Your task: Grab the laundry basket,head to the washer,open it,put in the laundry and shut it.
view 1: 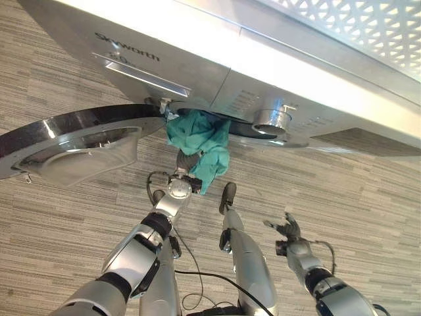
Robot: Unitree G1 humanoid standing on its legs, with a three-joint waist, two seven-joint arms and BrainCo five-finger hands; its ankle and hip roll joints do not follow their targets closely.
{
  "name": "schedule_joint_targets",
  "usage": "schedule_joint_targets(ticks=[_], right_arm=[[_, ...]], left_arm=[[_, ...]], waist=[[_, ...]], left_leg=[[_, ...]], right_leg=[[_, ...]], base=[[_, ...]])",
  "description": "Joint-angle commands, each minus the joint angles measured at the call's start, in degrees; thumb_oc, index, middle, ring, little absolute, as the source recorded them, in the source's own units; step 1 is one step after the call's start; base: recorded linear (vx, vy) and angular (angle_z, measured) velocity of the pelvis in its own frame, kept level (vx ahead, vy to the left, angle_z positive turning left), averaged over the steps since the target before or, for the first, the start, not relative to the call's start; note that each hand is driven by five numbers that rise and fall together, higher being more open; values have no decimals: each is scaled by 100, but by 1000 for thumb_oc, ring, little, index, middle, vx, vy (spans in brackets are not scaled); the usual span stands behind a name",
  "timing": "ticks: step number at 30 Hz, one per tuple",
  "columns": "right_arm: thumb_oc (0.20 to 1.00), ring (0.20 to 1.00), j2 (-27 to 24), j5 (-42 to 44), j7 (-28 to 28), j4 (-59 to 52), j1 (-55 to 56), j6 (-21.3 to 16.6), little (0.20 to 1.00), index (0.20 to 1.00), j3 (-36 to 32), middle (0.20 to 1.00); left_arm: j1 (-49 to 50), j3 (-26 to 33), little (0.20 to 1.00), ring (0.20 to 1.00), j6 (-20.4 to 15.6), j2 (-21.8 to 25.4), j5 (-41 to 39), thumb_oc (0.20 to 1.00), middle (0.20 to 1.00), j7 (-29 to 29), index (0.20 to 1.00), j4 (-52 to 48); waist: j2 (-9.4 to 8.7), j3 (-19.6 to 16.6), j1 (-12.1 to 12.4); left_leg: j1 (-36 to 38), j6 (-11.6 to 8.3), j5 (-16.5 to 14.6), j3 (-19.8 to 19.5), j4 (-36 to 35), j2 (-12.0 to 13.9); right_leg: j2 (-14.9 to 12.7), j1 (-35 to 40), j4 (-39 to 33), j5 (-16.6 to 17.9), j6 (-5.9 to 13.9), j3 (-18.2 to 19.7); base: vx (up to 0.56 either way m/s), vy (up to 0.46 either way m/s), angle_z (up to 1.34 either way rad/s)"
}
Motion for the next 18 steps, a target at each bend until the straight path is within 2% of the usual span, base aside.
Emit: schedule_joint_targets(ticks=[1,5,7,9,11,12,13,16,17,18], right_arm=[[1000,1000,-152,-270,127,-22,39,41,1000,1000,-15,1000],[1000,1000,-255,-361,301,-214,325,5,1000,1000,117,1000],[1000,1000,-273,-369,317,-459,335,-62,1000,1000,199,1000],[1000,1000,-279,-369,317,-460,329,-61,1000,1000,200,1000],[1000,1000,-236,-279,265,-701,187,-143,1000,1000,219,1000],[1000,1000,-272,-196,224,-1034,84,-227,1000,1000,215,1000],[1000,1000,-281,-194,221,-1046,68,-219,1000,1000,224,1000],[1000,1000,-421,-14,206,-1739,-155,-396,1000,1000,206,1000],[1000,1000,-422,-13,205,-1742,-163,-392,1000,1000,207,1000],[1000,1000,-624,109,319,-2384,-142,-460,1000,1000,120,1000]], left_arm=[[-673,154,200,200,-435,-275,-193,200,200,1,200,68],[-1571,230,200,200,-470,-174,-469,200,200,-96,200,161],[-2184,448,200,200,-516,-133,-893,200,200,-165,200,326],[-2201,455,200,200,-520,-132,-902,200,200,-175,200,341],[-2847,790,200,200,-622,-118,-1422,200,200,-121,200,436],[-3349,1063,200,200,-689,164,-1783,200,200,-84,200,594],[-3389,1076,200,200,-694,184,-1808,200,200,-111,200,631],[-4377,1309,200,200,-667,979,-2544,200,200,-123,200,1104],[-4395,1308,256,256,-670,989,-2557,256,256,-141,256,1125],[-4814,897,1000,1000,-168,1804,-2661,1000,1000,-560,1000,1588]], waist=[[-1,-40,27],[-61,-96,-164],[-101,-153,-311],[-92,-163,-318],[-157,-219,-461],[-221,-290,-572],[-217,-294,-582],[-318,-441,-791],[-318,-441,-795],[-230,-502,-863]], left_leg=[[-386,-341,-61,172,112,135],[-742,-375,8,122,127,213],[-969,-406,64,119,81,274],[-989,-406,67,116,83,274],[-1188,-427,98,120,9,358],[-1297,-421,106,142,-59,416],[-1316,-420,108,150,-61,416],[-1462,-419,95,205,-103,542],[-1471,-418,94,206,-100,542],[-1485,-444,115,240,-56,619]], right_leg=[[-100,-362,681,-534,494,-85],[-43,-781,808,-580,483,-37],[8,-1076,842,-589,479,-10],[7,-1096,849,-591,478,-11],[58,-1391,871,-558,504,17],[109,-1596,862,-522,534,68],[109,-1624,868,-520,534,77],[221,-1919,869,-469,579,184],[220,-1929,873,-470,578,186],[286,-2010,892,-456,580,236]], base=[[-4,-84,1],[1,-95,11],[14,-85,9],[14,-51,-1],[27,-67,-4],[0,0,0],[25,-12,-7],[33,-23,-20],[74,-61,-19],[55,-53,-17]])
